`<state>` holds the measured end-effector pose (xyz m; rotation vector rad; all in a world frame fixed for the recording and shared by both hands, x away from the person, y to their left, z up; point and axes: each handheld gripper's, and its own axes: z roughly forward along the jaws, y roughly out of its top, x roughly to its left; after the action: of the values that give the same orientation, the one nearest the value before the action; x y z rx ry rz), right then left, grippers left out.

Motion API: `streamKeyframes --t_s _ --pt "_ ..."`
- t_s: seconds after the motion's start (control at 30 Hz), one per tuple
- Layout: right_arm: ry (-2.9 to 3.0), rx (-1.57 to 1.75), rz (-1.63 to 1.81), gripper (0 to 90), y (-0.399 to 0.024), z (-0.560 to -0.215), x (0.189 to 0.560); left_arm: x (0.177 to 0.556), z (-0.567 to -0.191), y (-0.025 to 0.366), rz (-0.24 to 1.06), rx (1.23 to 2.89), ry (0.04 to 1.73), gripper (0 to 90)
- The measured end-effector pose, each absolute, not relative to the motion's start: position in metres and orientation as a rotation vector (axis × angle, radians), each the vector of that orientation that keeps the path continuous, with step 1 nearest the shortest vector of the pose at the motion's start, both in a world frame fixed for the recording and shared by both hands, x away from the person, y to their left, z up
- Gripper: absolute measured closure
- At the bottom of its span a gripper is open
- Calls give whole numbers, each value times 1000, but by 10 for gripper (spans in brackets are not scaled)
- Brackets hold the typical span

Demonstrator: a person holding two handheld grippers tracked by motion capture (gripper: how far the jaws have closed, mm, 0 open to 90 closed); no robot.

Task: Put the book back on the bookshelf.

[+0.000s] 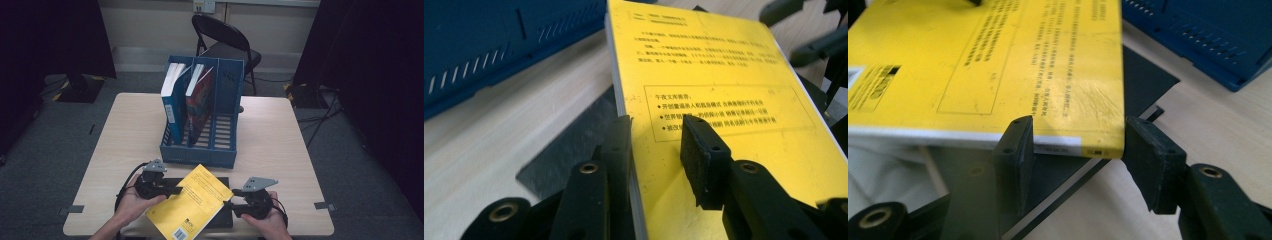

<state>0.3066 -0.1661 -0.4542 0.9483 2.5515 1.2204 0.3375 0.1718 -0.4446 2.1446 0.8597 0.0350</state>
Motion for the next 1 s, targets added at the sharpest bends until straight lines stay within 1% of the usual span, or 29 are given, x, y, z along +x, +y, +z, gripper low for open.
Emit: streamKeyframes --t_s 0.1,0.13,0.17,0.2,0.27,0.33,0.37,0.53,0.6,0.67,0.73,0.8,0.87,1.0 --pt "2540 974 1214 481 -164 -454 314 331 -444 176 27 2151 868 652" --pt "2537 983 1216 534 -164 -454 317 329 -444 178 27 2143 870 653" --pt "2540 986 1232 563 -163 -454 320 326 -445 180 17 2138 870 653" --pt "2528 987 1217 564 -162 -453 321 323 -445 182 8 2138 873 654" --pt "2517 980 1195 567 -157 -452 326 316 -444 183 35 2143 871 653" --pt "2516 968 1178 596 -151 -451 331 311 -442 184 34 2158 887 643" --pt "2517 959 1171 596 -149 -451 334 308 -442 186 42 2166 878 641" --pt "2501 965 1163 607 -137 -451 347 307 -444 195 3 2124 905 632" --pt "2494 976 1181 594 -138 -452 348 312 -446 195 7 2108 941 564" --pt "2508 973 1202 561 -140 -452 346 317 -447 194 -5 2089 955 537" --pt "2522 961 1241 547 -141 -451 341 321 -449 192 -3 2087 970 485" --pt "2535 933 1273 535 -141 -449 333 323 -449 192 -6 2086 967 483" --pt "2556 909 1303 522 -139 -448 327 325 -450 191 14 2078 972 456" --pt "2602 884 1302 499 -132 -451 324 330 -454 190 -20 2028 1008 428"
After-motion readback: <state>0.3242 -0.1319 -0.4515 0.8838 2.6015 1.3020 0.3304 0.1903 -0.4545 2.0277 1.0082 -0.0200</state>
